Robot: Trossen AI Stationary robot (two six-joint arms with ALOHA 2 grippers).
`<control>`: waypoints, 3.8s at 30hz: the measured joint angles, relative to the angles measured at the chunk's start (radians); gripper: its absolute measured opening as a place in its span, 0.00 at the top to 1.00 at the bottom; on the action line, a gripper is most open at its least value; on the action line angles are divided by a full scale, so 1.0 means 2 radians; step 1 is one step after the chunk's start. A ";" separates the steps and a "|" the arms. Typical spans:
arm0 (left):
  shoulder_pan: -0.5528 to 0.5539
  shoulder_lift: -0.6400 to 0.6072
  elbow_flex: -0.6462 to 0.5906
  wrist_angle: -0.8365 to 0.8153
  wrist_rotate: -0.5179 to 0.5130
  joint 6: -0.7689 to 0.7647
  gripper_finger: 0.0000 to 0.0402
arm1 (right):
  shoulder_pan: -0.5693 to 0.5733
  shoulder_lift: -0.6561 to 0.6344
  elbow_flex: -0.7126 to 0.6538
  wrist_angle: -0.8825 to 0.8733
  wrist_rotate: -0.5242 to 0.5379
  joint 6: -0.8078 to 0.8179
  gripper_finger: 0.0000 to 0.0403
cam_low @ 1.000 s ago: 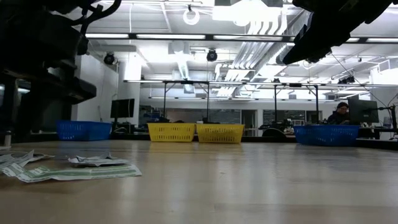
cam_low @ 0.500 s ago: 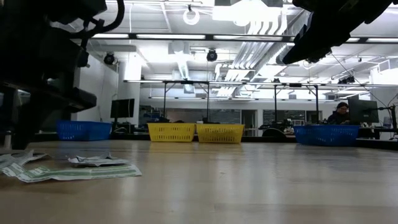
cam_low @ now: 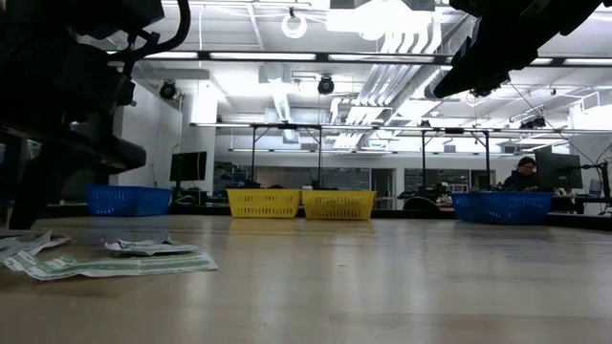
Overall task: Pick & Place First Aid Supplies
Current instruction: Put the green bandage pack into the right yellow bin
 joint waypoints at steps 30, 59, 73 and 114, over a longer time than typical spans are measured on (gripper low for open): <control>0.000 0.000 0.084 -0.121 0.000 0.000 1.00 | 0.000 0.000 0.000 0.000 0.000 0.000 0.96; 0.037 0.000 0.184 -0.045 -0.351 0.097 1.00 | 0.000 0.000 0.000 0.000 0.000 0.001 0.96; 0.097 0.036 0.182 -0.061 -0.174 0.085 0.90 | 0.000 0.000 0.000 -0.001 -0.002 0.000 0.96; 0.207 0.177 0.183 -0.023 -0.017 0.153 0.60 | 0.000 0.000 0.000 -0.012 0.000 0.000 0.96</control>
